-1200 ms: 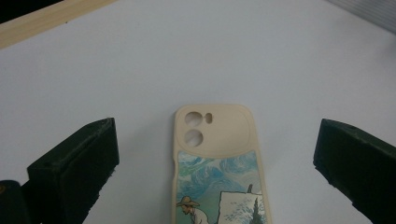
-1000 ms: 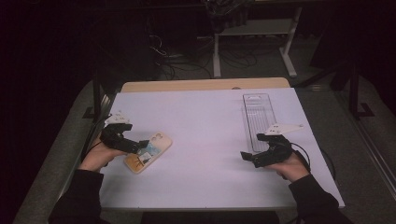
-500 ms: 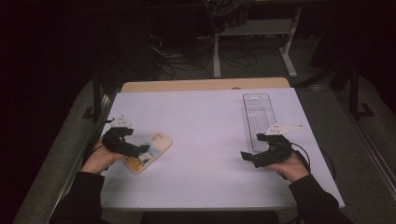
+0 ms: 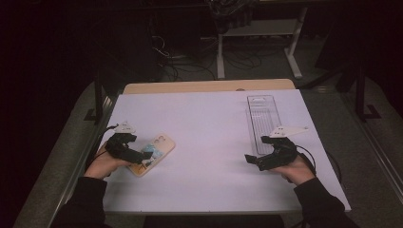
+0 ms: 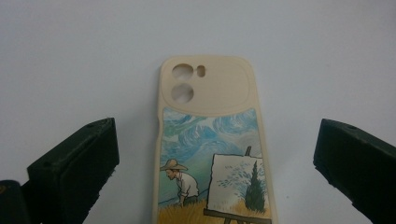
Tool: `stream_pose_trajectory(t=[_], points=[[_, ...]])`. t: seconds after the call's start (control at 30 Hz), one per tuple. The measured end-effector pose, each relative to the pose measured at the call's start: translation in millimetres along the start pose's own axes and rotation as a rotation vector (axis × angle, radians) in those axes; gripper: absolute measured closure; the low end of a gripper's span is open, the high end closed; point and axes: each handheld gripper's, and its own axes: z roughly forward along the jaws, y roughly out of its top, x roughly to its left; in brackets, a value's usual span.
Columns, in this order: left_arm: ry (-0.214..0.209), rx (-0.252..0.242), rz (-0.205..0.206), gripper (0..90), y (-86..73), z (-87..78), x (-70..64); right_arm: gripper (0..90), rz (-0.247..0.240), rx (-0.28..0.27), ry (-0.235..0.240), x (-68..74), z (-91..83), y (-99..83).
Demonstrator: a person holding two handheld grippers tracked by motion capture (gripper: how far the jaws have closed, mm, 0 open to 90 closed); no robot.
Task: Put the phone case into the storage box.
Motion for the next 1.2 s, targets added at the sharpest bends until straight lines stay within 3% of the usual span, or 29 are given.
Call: stream_pose_trajectory(t=[0.13,0.23,0.43,0.9,1.2], points=[[0.0,0.019,0.018,0.0,-1.9,3.1,-0.3,0.0,0.0,0.0,-0.001,0.1,0.1,0.0],[0.004,0.032,0.009,0.0,-4.3,6.8,-1.1,0.0,0.001,0.001,-0.001,0.3,0.1,0.0],[0.015,0.076,0.04,0.0,-6.9,12.3,-3.2,0.0,0.001,0.001,-0.001,0.3,0.1,0.1],[0.027,0.186,0.055,0.0,-14.0,24.8,-7.8,0.0,0.001,0.002,-0.002,0.3,0.2,0.1],[0.032,0.224,0.075,0.0,-16.0,27.7,-8.1,0.0,0.0,0.002,-0.003,0.3,0.3,0.2]])
